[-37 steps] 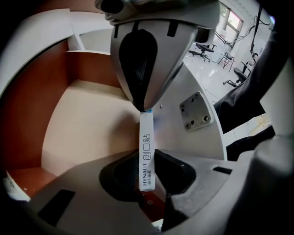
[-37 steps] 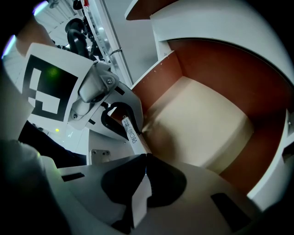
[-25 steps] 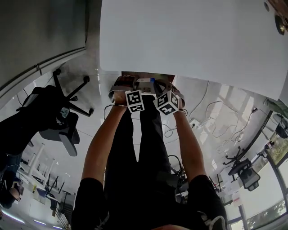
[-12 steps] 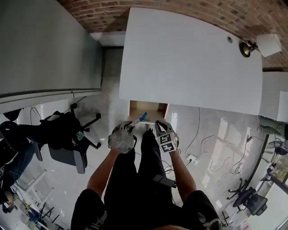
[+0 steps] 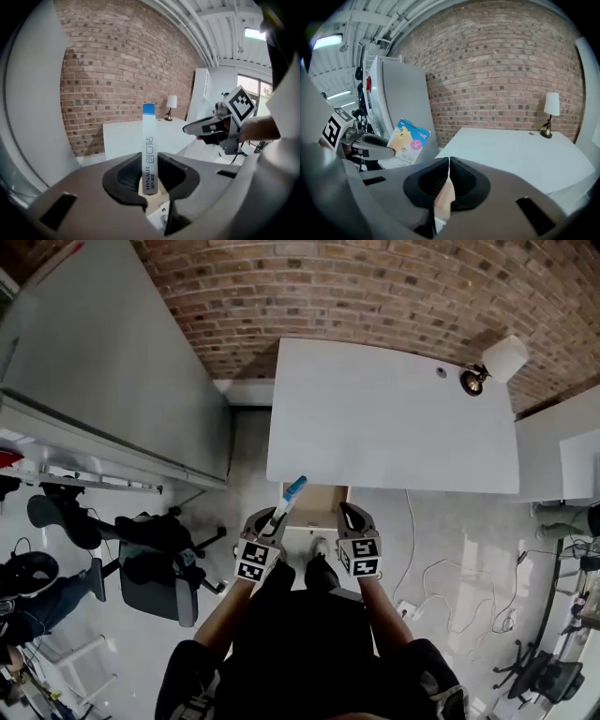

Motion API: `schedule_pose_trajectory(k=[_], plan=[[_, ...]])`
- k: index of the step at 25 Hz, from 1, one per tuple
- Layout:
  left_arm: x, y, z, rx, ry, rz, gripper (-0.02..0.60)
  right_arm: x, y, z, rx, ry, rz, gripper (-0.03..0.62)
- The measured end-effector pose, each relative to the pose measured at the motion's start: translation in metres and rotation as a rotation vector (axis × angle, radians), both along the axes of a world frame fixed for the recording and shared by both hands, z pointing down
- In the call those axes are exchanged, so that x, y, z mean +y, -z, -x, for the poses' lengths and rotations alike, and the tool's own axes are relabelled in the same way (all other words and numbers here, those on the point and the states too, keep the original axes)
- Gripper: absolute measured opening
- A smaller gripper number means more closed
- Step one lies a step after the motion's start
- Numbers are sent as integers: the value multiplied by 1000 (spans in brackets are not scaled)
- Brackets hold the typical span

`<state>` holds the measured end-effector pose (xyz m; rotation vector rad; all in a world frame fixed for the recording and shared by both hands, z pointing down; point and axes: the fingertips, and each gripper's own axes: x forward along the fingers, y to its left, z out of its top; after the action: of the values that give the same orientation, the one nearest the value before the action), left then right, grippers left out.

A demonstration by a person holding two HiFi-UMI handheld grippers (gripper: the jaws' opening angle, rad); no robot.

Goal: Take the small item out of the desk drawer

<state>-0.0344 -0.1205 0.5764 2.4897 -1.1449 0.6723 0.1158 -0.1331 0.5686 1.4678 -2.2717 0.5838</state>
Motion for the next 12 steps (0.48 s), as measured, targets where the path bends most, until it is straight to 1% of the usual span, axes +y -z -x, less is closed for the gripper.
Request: schedule_pose_trajectory(k=[4,8,10,12], plan=[[-7,75,-5,117,53,-116,89,-6,61,-2,-11,-14,-96,29],[-4,143,3,210,133,-263,89,0,118,1,-24,-20,-217,29],[2,167,9,255,174,-308,89,8,141,3,-29,-32,-273,29],[10,183,12,284,194,-337,89,18,156,6,-38,-43,-310,29]])
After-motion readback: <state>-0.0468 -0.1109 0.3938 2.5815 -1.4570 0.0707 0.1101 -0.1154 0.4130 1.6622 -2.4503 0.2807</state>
